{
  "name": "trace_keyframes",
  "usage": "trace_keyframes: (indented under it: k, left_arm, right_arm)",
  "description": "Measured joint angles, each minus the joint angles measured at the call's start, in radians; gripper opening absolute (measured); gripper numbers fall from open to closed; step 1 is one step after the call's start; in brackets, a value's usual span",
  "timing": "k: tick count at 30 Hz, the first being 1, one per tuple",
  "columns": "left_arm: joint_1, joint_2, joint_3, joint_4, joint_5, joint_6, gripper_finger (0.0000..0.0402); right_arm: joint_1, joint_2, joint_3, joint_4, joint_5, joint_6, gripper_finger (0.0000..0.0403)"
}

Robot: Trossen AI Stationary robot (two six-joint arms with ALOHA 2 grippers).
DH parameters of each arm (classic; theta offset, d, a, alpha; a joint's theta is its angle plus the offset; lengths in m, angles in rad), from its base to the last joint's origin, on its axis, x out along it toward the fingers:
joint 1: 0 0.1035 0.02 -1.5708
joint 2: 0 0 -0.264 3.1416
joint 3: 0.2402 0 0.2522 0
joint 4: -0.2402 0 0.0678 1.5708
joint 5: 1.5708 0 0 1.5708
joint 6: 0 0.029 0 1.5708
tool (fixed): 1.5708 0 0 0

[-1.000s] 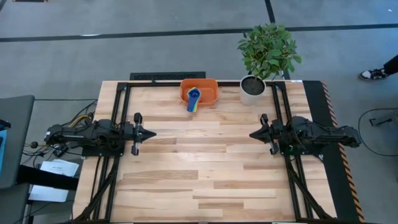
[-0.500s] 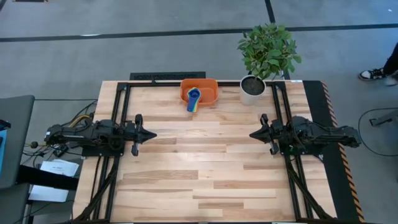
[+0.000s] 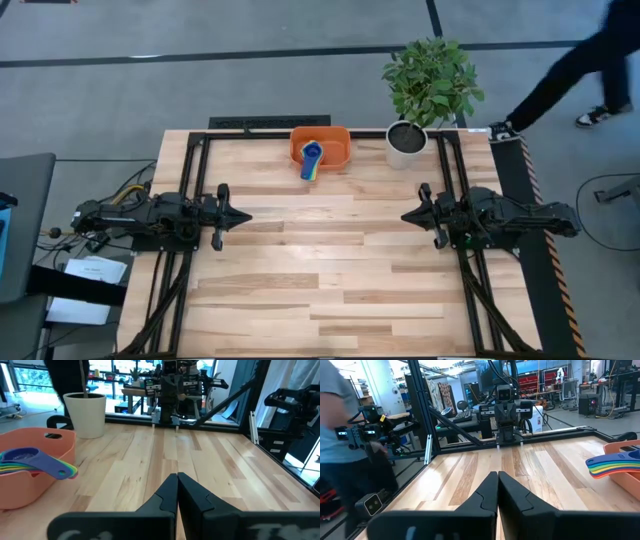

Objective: Nest measuring cups in basket
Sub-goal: Return to Home Position

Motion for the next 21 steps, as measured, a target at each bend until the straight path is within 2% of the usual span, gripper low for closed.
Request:
trace_keyframes:
  k: [21]
  left_arm:
    - [0.0,0.0,0.0,0.0,0.0,-0.006,0.0]
  right_arm:
    - [0.0,0.0,-0.001,0.0,0.0,0.0,0.0037]
